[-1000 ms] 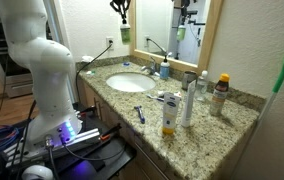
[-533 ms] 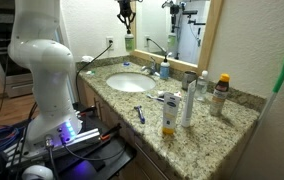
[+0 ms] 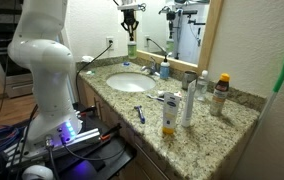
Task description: Place the blue and white pump bottle on the right side of the faucet, place the green and white pump bottle on the left side of the faucet, put the toothbrush in the silver cup, place the toothpaste next to the silver cup
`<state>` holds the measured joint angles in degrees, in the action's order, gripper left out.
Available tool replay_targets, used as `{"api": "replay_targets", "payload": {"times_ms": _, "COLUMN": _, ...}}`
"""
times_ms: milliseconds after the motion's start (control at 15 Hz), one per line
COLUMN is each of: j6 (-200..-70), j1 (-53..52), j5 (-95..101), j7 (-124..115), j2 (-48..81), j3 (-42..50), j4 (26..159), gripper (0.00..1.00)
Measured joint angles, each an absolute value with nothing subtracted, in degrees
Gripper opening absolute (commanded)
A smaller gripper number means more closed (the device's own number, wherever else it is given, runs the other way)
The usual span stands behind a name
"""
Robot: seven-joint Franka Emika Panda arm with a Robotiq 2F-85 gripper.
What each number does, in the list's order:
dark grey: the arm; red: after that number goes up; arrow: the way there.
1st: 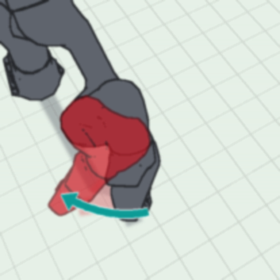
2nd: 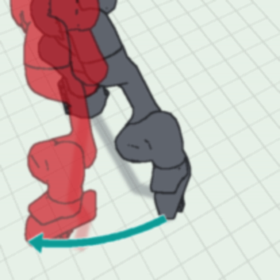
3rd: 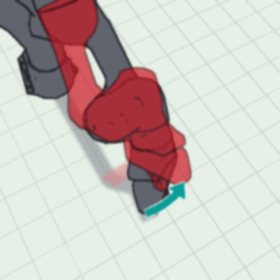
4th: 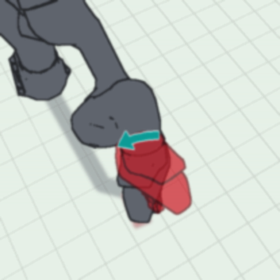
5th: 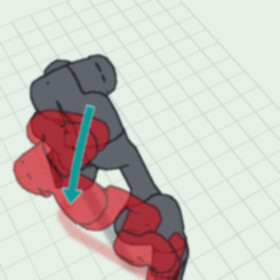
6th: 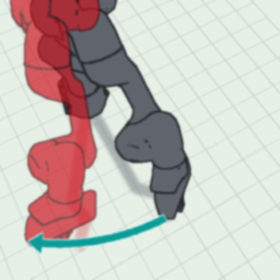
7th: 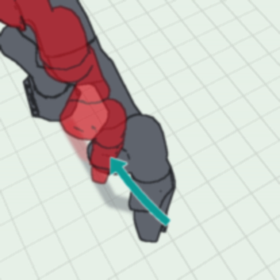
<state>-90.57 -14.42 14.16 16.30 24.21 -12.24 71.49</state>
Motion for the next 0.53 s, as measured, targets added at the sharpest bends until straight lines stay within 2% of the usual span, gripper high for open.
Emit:
{"api": "replay_targets", "payload": {"times_ms": 133, "j6": -91.1, "j1": -14.4, "j5": 14.1, "j7": 13.2, "j2": 28.6, "j3": -11.5, "j4": 68.6, "gripper": 0.04}}
{"api": "replay_targets", "payload": {"times_ms": 200, "j6": -91.1, "j1": -14.5, "j5": 14.1, "j7": 11.8, "j2": 30.6, "j3": -11.1, "j4": 66.8, "gripper": 0.16}}
{"api": "replay_targets", "payload": {"times_ms": 400, "j6": -91.1, "j1": -14.5, "j5": 13.6, "j7": 9.6, "j2": 35.2, "j3": -10.3, "j4": 62.4, "gripper": 0.16}}
{"api": "replay_targets", "payload": {"times_ms": 467, "j6": -91.1, "j1": -14.5, "j5": 13.5, "j7": 9.5, "j2": 35.7, "j3": -10.2, "j4": 61.7, "gripper": 0.04}}
{"api": "replay_targets", "payload": {"times_ms": 533, "j6": -91.1, "j1": -14.6, "j5": 13.5, "j7": 9.4, "j2": 35.9, "j3": -10.2, "j4": 61.3, "gripper": 0.04}}
